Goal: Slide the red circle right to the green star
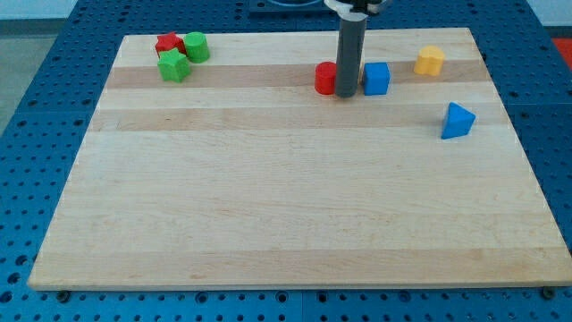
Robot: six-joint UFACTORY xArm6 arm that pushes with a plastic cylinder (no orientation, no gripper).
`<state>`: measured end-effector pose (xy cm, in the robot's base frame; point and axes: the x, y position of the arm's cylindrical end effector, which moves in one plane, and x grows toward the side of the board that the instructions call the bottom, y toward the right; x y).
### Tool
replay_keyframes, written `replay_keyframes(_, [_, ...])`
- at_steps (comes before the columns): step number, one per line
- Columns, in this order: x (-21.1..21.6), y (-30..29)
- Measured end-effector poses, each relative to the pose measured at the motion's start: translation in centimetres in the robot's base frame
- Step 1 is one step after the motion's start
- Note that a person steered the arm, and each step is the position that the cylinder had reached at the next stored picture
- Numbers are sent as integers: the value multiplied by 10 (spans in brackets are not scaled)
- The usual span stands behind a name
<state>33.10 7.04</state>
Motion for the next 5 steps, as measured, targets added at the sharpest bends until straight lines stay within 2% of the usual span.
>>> replay_keyframes(3, [-49,-40])
replay_keyframes(5, [-48,-87])
